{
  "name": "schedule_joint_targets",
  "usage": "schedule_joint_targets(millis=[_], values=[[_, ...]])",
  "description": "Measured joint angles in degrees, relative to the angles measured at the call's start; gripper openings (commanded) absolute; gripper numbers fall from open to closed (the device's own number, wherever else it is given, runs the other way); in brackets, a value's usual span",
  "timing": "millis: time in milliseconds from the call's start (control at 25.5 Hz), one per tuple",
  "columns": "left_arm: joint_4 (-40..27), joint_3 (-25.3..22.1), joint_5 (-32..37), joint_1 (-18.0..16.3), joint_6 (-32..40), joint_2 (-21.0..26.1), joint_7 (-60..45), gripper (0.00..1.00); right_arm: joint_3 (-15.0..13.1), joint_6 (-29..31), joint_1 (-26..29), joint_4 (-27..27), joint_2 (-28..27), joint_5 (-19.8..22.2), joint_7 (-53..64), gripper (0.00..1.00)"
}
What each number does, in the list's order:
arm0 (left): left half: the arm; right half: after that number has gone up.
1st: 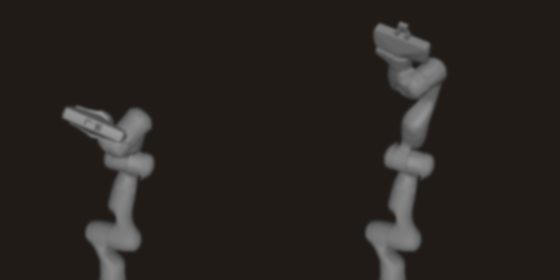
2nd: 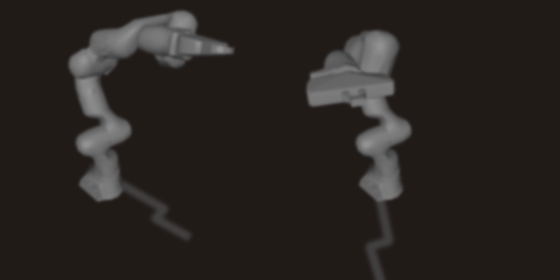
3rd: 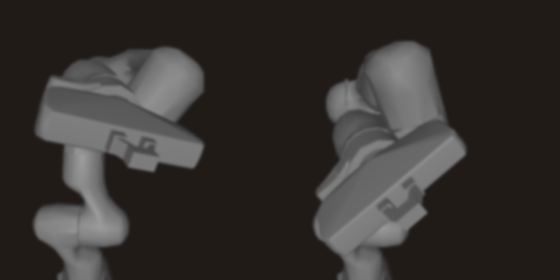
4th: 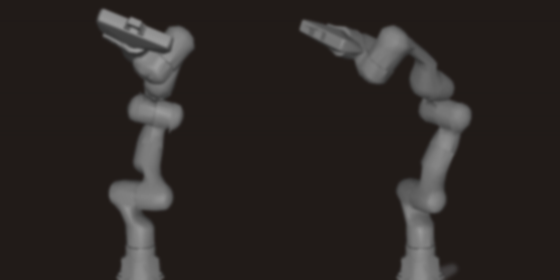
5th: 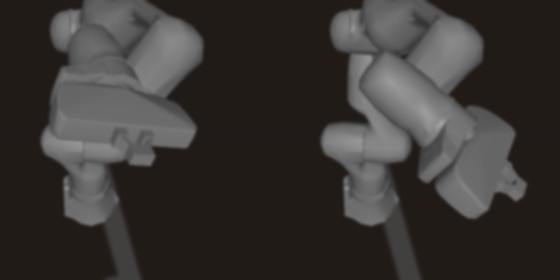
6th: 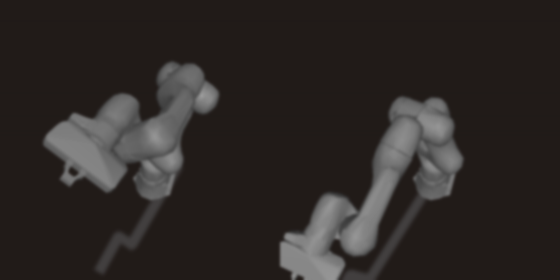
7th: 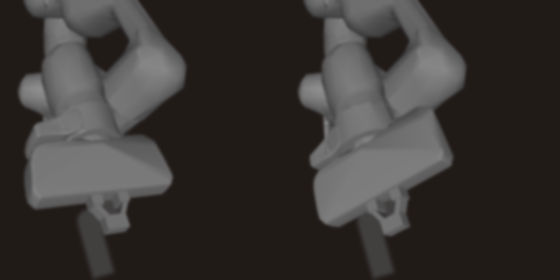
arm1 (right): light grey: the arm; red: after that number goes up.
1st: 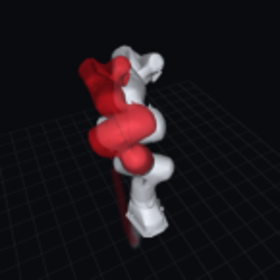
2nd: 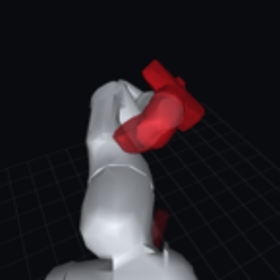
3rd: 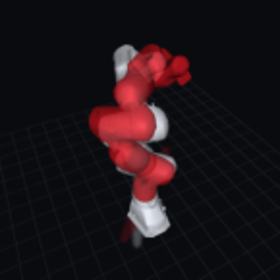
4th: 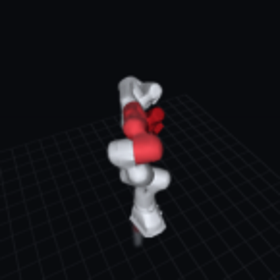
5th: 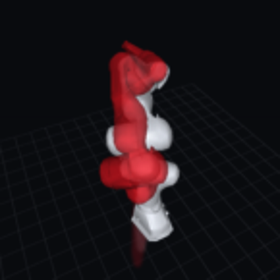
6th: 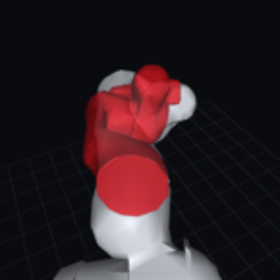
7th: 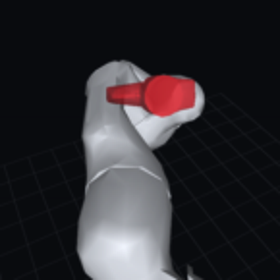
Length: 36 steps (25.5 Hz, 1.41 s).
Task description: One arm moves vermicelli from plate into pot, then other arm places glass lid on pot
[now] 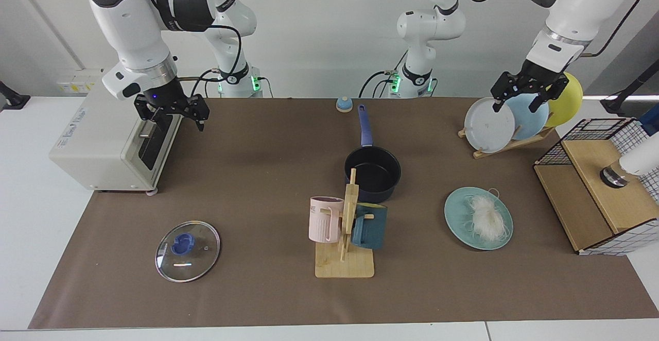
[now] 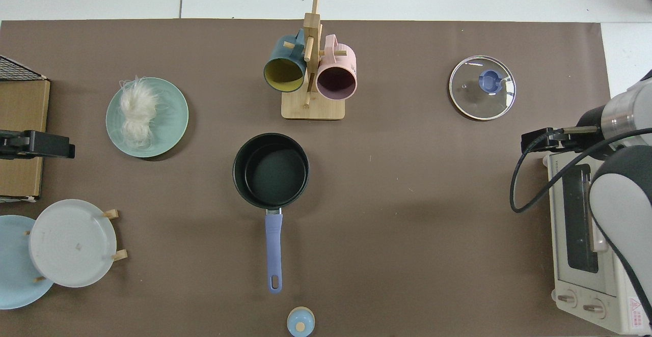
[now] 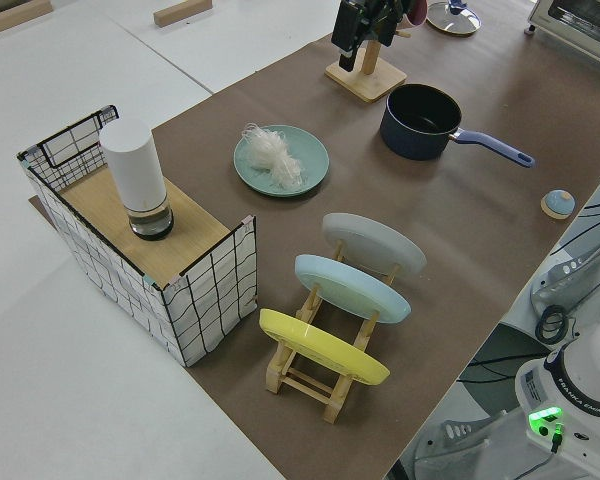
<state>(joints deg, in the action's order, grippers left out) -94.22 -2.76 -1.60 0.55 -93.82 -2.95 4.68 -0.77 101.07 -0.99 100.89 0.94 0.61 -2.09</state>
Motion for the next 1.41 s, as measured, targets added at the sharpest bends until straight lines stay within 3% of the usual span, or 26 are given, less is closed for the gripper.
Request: schedule_joint_targets(millis=[942,1217,1413], values=[[0.00,0.09,0.00,0.02,-0.34,-0.03,0.01,1.00,-0.32,0.00,0.26,-1.30,0.34,0.00,0.00,0.99],[-0.13,0.05,0.00,0.02,-9.05,0.57,0.68,1.00,-0.37,0.00,0.36,-1.46,0.62,0.00,0.00,0.99],[0.29,-0.03,0.00,-0.02,-13.58,4.27,1.26,1.00,-0.46,0.00,0.45,-1.46,0.67,0.13,0.00,0.99]])
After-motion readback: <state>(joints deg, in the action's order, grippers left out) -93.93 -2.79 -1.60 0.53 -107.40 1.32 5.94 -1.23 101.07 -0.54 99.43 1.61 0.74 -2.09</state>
